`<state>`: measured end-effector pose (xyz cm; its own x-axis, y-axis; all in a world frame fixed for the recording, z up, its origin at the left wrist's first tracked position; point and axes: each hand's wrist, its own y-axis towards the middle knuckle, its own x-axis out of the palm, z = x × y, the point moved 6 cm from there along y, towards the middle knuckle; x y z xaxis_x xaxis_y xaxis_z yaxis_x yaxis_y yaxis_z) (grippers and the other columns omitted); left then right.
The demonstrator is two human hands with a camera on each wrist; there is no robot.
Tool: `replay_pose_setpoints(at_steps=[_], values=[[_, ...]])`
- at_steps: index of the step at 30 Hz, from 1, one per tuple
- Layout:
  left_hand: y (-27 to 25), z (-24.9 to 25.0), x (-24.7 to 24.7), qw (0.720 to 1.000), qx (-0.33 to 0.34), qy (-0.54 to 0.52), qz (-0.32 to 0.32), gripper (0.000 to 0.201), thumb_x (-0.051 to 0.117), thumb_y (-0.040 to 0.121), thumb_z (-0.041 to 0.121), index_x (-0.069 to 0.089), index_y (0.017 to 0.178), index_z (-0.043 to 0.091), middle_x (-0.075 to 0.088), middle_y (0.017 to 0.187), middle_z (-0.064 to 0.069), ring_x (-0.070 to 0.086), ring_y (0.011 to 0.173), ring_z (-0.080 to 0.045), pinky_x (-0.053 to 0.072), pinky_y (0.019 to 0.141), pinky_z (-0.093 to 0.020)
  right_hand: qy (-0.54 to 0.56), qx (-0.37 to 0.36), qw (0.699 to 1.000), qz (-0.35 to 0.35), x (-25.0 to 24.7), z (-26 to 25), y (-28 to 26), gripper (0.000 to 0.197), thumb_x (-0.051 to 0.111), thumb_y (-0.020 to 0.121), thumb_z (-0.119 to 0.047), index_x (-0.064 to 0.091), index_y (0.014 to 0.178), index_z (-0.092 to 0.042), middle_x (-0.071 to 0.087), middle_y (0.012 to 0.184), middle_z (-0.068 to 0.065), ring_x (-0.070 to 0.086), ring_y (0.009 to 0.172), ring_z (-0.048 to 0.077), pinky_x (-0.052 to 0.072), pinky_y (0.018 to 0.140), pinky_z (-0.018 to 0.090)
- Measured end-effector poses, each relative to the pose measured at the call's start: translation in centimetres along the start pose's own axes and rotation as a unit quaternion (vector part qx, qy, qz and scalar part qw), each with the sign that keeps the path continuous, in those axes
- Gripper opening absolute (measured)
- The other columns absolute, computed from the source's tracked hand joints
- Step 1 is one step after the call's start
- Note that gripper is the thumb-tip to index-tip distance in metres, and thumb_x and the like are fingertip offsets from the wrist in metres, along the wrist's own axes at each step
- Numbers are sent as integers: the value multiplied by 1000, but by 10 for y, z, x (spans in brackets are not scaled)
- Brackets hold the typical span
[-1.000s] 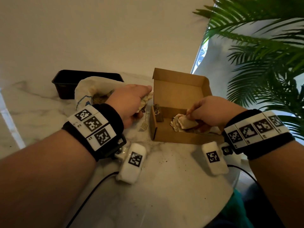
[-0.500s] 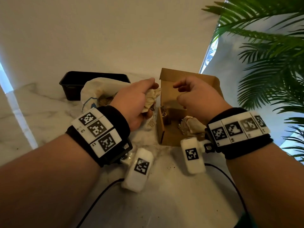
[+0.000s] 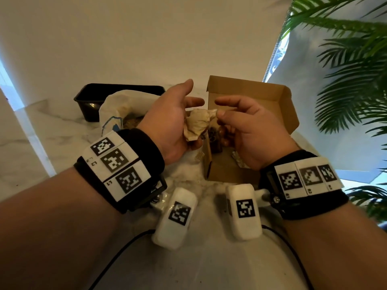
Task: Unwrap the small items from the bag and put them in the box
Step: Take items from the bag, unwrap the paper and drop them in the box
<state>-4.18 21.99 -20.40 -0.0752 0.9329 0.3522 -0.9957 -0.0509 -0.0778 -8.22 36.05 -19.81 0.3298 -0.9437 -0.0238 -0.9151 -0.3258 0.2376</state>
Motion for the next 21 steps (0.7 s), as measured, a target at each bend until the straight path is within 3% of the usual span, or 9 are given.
replay_pose_setpoints(at_steps=[5, 14, 21], values=[[-5, 1, 7, 999, 15, 34, -25, 58, 33, 101, 60, 58, 125, 14, 60, 83, -5, 57, 60, -16, 39, 57, -27, 4, 31, 999, -17, 8, 6, -3, 18, 66, 93, -18, 71, 110, -19, 71, 97, 15, 60, 67, 19, 49, 56, 32], [-2, -3, 5, 999, 2, 39, -20, 49, 37, 101, 57, 60, 116, 17, 66, 79, -2, 59, 57, -15, 42, 55, -26, 21, 18, 1000, -2, 4, 0, -4, 19, 58, 94, 2, 66, 88, -13, 71, 83, 9, 66, 68, 18, 53, 55, 29], [2, -11, 2, 996, -11, 86, -22, 24, 52, 101, 40, 67, 102, 22, 61, 74, 0, 56, 60, -13, 41, 49, -23, 84, 17, 996, 32, -2, 0, -1, 8, 60, 95, -5, 67, 93, -10, 72, 83, 9, 65, 79, 26, 56, 60, 32]])
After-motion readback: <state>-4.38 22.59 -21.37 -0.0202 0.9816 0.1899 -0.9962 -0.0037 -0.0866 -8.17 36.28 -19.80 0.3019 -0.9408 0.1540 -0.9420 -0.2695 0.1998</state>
